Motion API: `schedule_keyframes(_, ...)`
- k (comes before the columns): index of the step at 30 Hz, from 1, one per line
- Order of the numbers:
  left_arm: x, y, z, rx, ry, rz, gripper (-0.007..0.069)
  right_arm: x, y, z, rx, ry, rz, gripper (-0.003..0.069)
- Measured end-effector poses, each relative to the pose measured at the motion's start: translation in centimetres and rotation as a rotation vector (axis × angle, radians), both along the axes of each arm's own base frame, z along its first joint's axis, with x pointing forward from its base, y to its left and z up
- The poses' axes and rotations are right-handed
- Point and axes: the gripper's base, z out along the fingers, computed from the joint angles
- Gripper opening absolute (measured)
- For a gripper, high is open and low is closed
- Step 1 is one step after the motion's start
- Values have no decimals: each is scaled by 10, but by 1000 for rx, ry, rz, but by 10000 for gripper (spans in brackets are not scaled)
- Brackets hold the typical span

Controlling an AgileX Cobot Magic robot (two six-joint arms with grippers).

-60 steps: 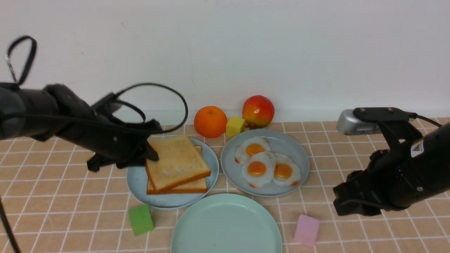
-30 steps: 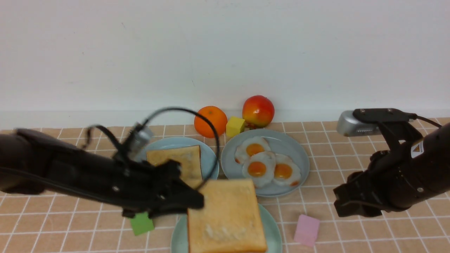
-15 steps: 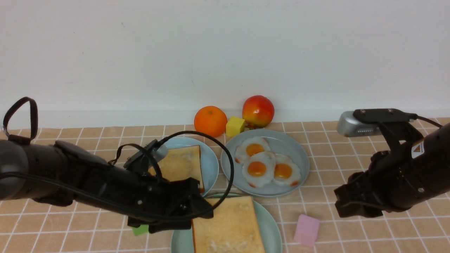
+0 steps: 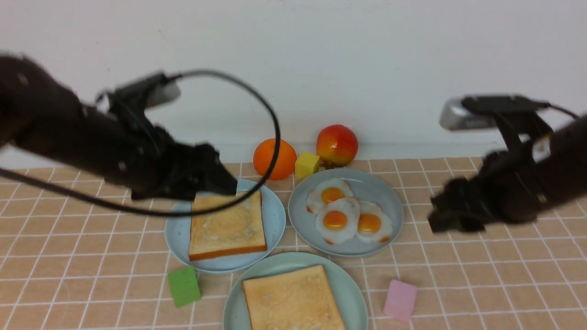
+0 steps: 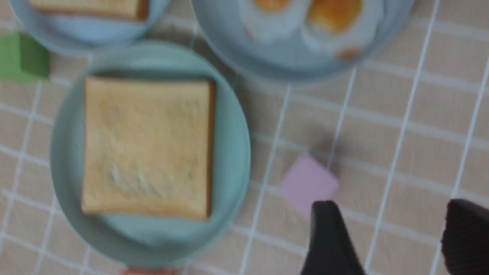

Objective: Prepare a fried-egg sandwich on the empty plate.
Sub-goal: Use the right arm to grab a fried egg

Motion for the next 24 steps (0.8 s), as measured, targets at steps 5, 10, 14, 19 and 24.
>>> schedule_keyframes(5, -13, -3, 25, -6, -7, -111, 337, 40, 15, -5, -1, 6, 0, 449)
schedule_keyframes(10, -37, -8, 23, 31, -97, -185, 104, 77, 27, -19, -10, 82, -5, 443)
schedule_keyframes(14, -70, -30, 4, 100, -201, -280, -13, 114, 34, -40, -14, 163, -46, 423)
schedule_keyframes(19, -79, -41, -8, 116, -207, -287, -13, 144, 46, -67, 3, 196, -58, 384)
schedule_keyframes(24, -78, -41, -8, 113, -212, -267, -13, 165, 55, -97, 20, 227, -72, 345)
